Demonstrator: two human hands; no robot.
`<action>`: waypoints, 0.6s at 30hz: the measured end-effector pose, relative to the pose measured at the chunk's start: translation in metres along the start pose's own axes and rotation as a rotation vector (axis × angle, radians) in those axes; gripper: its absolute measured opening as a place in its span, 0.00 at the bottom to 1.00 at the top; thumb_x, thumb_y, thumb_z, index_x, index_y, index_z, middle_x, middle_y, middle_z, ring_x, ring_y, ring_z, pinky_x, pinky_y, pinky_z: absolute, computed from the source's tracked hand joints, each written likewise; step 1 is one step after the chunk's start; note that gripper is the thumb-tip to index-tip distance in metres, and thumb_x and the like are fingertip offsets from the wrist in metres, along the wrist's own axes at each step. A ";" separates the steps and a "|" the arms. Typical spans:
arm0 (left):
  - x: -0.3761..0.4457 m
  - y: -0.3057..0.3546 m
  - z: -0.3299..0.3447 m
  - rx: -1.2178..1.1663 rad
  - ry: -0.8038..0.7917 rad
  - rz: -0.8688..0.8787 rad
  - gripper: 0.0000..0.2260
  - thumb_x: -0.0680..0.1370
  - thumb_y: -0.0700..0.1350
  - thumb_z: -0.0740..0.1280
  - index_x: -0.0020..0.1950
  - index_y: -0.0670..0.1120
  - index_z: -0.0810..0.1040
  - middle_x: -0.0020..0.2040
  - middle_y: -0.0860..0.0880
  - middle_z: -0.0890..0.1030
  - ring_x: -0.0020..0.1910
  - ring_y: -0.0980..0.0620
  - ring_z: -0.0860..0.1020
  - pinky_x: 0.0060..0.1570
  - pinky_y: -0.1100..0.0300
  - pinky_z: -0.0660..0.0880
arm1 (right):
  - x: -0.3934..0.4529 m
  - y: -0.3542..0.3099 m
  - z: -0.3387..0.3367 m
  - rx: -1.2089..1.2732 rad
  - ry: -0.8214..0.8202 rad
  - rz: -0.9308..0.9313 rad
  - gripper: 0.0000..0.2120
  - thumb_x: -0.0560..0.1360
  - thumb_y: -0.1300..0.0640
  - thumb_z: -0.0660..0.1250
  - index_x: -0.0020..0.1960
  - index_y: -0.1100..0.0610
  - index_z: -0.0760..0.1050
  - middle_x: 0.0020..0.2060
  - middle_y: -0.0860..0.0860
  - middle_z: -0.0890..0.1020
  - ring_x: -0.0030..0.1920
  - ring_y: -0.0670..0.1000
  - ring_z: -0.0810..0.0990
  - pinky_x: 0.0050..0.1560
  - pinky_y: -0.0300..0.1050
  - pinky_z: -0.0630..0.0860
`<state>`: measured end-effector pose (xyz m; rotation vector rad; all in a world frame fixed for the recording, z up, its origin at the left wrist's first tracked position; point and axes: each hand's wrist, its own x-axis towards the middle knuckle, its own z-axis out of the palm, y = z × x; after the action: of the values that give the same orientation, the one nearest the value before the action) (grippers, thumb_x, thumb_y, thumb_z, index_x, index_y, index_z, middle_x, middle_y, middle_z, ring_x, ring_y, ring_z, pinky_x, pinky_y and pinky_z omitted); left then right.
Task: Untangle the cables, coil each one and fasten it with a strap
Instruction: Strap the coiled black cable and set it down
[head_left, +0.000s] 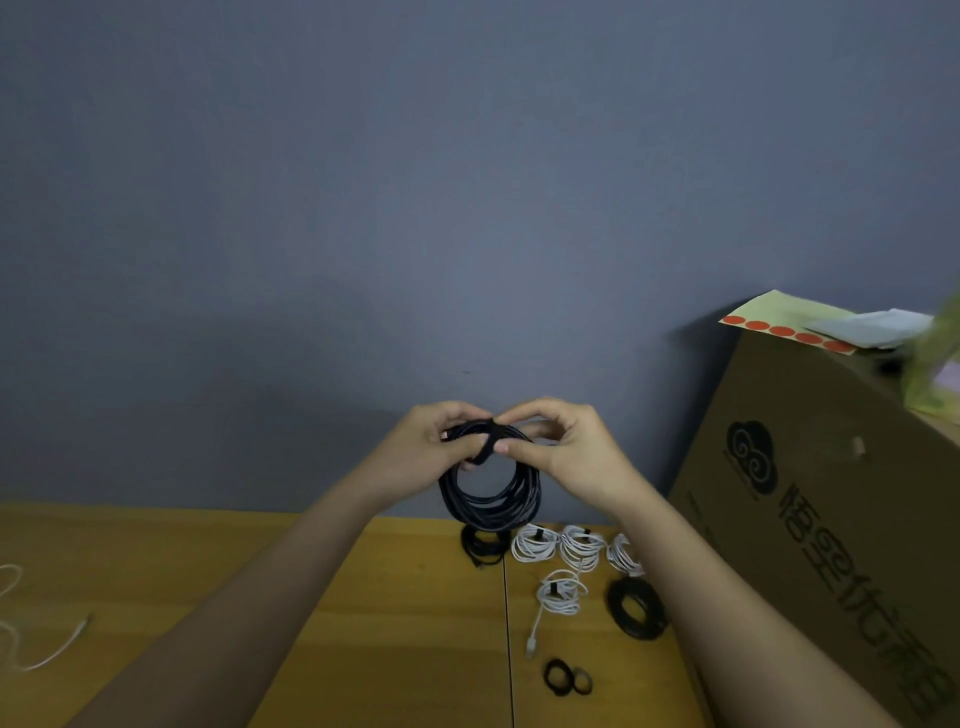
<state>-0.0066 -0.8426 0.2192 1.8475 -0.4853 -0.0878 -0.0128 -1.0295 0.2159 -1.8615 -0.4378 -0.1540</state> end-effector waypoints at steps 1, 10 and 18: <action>-0.001 0.000 -0.001 -0.021 -0.022 0.001 0.08 0.78 0.38 0.66 0.55 0.47 0.79 0.46 0.51 0.82 0.40 0.59 0.81 0.43 0.67 0.76 | 0.000 0.000 -0.002 -0.025 -0.002 -0.019 0.10 0.68 0.63 0.76 0.46 0.52 0.81 0.47 0.50 0.84 0.48 0.47 0.84 0.57 0.44 0.78; 0.002 -0.004 -0.003 0.195 -0.015 0.021 0.09 0.76 0.45 0.71 0.55 0.51 0.78 0.52 0.56 0.82 0.53 0.62 0.79 0.56 0.63 0.74 | 0.003 -0.001 -0.002 -0.206 0.004 -0.087 0.10 0.70 0.65 0.74 0.49 0.55 0.83 0.47 0.49 0.83 0.48 0.46 0.81 0.54 0.41 0.78; 0.002 0.003 0.001 0.540 0.136 0.054 0.13 0.75 0.51 0.71 0.55 0.51 0.72 0.42 0.55 0.79 0.30 0.64 0.73 0.28 0.68 0.67 | -0.005 0.001 0.005 -0.102 0.095 -0.080 0.14 0.71 0.66 0.73 0.46 0.47 0.81 0.45 0.46 0.84 0.47 0.44 0.83 0.53 0.38 0.78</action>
<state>-0.0060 -0.8448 0.2225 2.3455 -0.4946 0.2262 -0.0176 -1.0261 0.2119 -1.9280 -0.4459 -0.3234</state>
